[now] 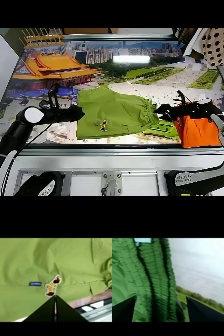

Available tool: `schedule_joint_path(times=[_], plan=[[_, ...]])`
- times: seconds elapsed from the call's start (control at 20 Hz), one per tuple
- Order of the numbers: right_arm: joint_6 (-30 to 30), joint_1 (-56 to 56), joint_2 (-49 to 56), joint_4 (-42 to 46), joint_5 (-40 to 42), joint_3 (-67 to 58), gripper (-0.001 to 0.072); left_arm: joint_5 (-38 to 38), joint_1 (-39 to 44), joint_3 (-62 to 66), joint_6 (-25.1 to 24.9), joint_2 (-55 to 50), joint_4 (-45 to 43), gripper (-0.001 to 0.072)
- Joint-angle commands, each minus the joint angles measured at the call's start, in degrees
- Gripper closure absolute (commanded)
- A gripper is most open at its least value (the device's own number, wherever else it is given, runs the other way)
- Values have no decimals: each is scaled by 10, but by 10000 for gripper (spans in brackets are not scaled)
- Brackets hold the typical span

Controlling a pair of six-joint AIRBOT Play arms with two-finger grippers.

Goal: Fold the clothes and pants, and hang the long-sleeved shirts on hangers.

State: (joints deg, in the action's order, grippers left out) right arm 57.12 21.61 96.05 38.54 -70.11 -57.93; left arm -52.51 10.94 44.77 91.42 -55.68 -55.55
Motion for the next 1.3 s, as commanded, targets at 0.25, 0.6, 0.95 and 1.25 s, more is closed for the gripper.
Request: schedule_joint_path(times=[0.25,0.6,0.95,1.25], plan=[[-17,-84,47,-50,1,-9,286,5,100,113,-1,-151,1,701],[-1,-85,26,-16,-20,-11,680,18,120,160,-1,-236,2,702],[156,-85,-113,225,-148,-99,680,30,165,257,-1,-360,3,702],[271,-127,-222,327,-189,-185,680,29,256,375,1,-483,3,702]])
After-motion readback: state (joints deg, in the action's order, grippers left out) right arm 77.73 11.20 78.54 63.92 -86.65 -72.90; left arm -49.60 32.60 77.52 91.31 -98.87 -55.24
